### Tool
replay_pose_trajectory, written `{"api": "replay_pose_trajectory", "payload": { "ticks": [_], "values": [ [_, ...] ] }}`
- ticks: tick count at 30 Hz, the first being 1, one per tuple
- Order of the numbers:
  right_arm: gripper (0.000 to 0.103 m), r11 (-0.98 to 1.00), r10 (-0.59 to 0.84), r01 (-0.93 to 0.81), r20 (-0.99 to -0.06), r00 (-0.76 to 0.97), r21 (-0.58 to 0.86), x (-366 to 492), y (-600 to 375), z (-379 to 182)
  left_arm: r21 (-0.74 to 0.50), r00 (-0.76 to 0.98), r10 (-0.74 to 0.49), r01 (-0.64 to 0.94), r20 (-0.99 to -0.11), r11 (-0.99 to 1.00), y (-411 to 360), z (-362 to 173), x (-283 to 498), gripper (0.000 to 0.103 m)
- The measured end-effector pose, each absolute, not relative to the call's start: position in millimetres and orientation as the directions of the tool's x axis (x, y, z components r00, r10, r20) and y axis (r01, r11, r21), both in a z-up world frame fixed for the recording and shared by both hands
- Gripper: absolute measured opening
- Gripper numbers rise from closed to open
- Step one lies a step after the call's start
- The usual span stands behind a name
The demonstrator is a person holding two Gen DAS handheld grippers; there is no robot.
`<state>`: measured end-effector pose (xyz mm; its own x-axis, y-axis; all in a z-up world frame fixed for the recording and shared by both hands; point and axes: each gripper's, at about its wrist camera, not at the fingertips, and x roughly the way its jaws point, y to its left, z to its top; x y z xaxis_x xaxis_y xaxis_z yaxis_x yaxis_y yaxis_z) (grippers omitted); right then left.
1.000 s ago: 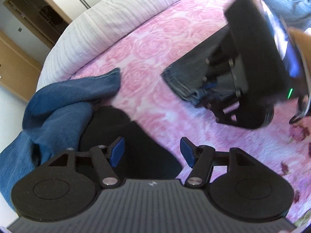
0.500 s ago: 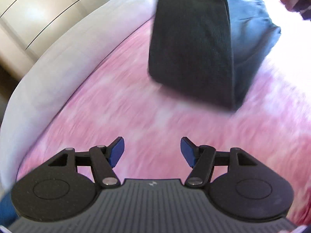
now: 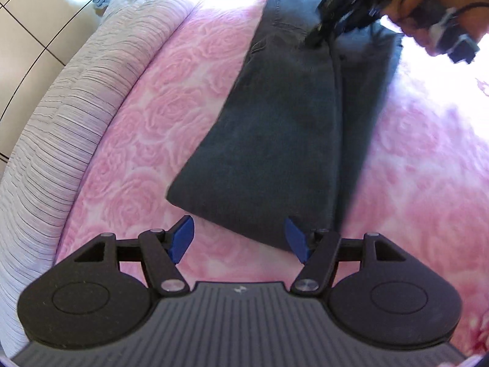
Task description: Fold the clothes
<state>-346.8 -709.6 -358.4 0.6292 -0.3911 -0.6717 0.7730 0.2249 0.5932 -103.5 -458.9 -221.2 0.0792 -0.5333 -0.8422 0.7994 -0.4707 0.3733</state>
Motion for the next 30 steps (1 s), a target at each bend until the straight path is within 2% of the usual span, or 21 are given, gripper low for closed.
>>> {"api": "replay_pose_trajectory", "payload": {
  "ticks": [2, 7, 9, 16, 20, 24, 26, 27, 30],
  "values": [
    [0.016, 0.259, -0.421, 0.765, -0.644, 0.639, 0.59, -350, -711, -347, 0.372, 0.092, -0.527, 0.81, -0.845, -0.454, -475, -225, -100, 0.063],
    [0.017, 0.203, -0.313, 0.794, -0.73, 0.608, 0.574, -350, -733, -379, 0.335, 0.102, -0.488, 0.843, -0.867, -0.42, -513, -239, -94, 0.063],
    [0.019, 0.242, -0.318, 0.785, -0.718, 0.619, 0.57, -353, -736, -373, 0.324, 0.096, -0.483, 0.85, -0.87, -0.416, -524, -243, -92, 0.063],
    [0.018, 0.312, -0.348, 0.774, -0.692, 0.632, 0.551, -348, -745, -365, 0.274, 0.097, -0.453, 0.898, -0.886, -0.344, -566, -271, -67, 0.064],
    [0.018, 0.273, -0.324, 0.79, -0.721, 0.613, 0.549, -342, -755, -386, 0.211, 0.083, -0.412, 0.938, -0.907, -0.274, -584, -290, -48, 0.075],
    [0.021, 0.295, -0.335, 0.795, -0.722, 0.606, 0.53, -354, -747, -379, 0.141, 0.043, -0.382, 0.963, -0.923, -0.231, -592, -300, -32, 0.081],
    [0.025, 0.286, -0.343, 0.805, -0.729, 0.592, 0.52, -361, -744, -374, 0.102, 0.013, -0.367, 0.969, -0.93, -0.225, -595, -297, -25, 0.078],
    [0.026, 0.278, -0.349, 0.813, -0.735, 0.582, 0.512, -364, -742, -371, 0.081, -0.005, -0.36, 0.972, -0.933, -0.223, -596, -292, -21, 0.073],
    [0.028, 0.273, -0.38, 0.839, -0.749, 0.543, 0.47, -370, -733, -352, 0.117, 0.013, -0.394, 0.964, -0.919, -0.24, -592, -273, -4, 0.068]
  ]
}}
